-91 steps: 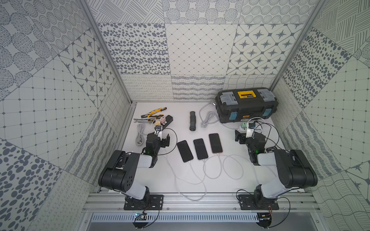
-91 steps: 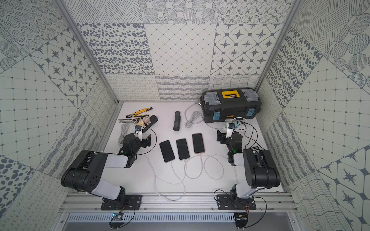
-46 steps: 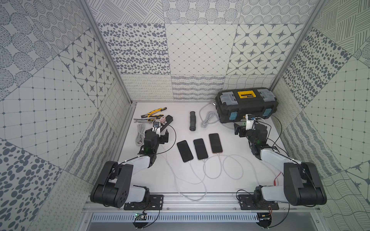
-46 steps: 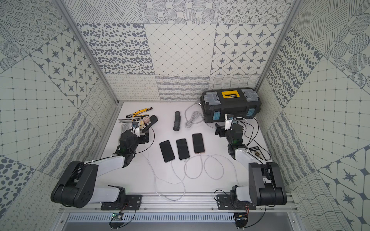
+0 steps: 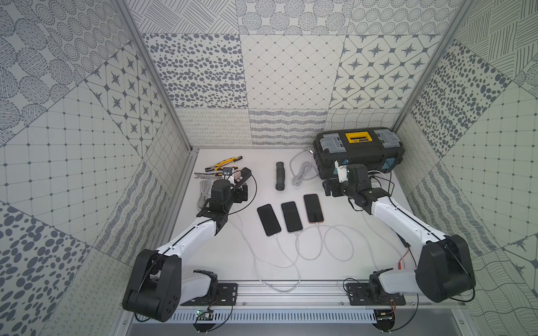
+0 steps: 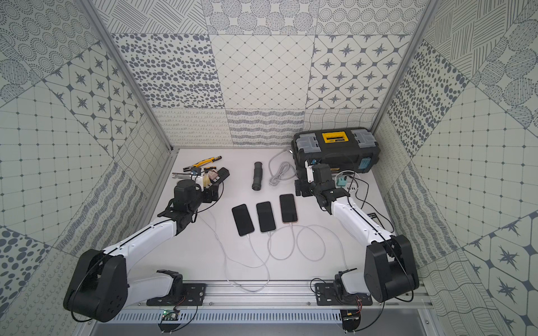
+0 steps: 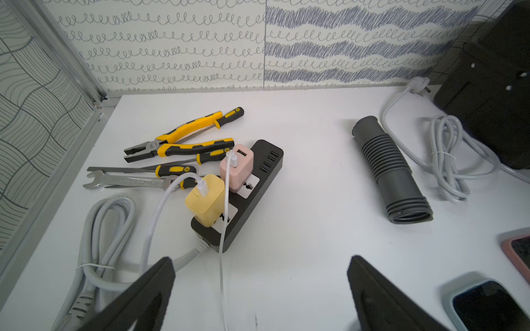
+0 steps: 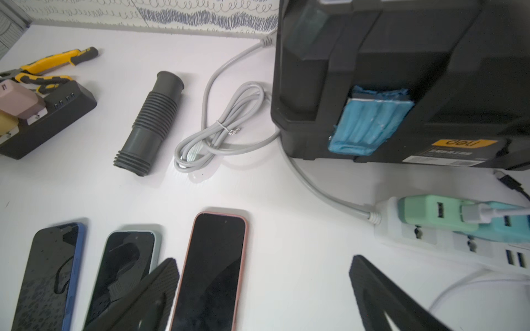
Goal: Unplug the charging cable from the phone
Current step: Pick up the phone at the center of the board.
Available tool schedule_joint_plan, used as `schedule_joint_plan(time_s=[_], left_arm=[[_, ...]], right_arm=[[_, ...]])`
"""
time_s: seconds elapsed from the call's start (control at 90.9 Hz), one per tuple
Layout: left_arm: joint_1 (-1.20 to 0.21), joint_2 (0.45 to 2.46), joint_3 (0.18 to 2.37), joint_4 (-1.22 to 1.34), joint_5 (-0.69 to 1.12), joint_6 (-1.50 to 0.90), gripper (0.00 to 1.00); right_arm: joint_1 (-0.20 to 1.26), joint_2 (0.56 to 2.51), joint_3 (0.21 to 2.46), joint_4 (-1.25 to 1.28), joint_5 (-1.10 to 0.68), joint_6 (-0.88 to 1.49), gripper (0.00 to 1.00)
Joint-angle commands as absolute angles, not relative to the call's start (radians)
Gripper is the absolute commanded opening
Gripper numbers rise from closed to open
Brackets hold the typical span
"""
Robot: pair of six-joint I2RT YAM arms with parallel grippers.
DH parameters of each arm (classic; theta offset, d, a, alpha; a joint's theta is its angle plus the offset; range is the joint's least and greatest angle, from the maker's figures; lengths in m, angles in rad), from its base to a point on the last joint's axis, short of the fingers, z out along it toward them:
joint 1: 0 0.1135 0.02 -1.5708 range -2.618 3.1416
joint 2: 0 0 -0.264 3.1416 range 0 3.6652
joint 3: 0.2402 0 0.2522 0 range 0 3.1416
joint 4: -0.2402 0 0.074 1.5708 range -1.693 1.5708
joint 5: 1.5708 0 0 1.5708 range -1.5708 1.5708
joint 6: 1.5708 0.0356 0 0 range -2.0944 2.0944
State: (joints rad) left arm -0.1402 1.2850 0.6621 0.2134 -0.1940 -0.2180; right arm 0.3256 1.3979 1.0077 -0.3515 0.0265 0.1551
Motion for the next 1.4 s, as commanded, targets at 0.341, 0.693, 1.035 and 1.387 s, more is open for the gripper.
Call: schedule_joint_plan(time_s=[0.341, 0.693, 1.035, 1.387], left_arm=[[-0.15, 1.28, 0.685, -0.07, -0.042, -0.438, 0.98], [-0.148, 1.236, 0.637, -0.025, -0.038, -0.443, 0.98], [-0.149, 1.237, 0.623, -0.008, -0.03, -0.447, 0.98], [-0.148, 1.237, 0.619, 0.006, -0.026, -0.443, 0.98]], right_arm=[[0.503, 1.552, 1.137, -0.646, 0.184, 0.428, 0.97], [0.591, 1.716, 1.184, -0.673, 0.156, 0.472, 0.97], [0.597, 1.81, 1.186, -0.657, 0.185, 0.471, 0.97], [0.6, 1.853, 1.171, -0.63, 0.179, 0.477, 0.93]])
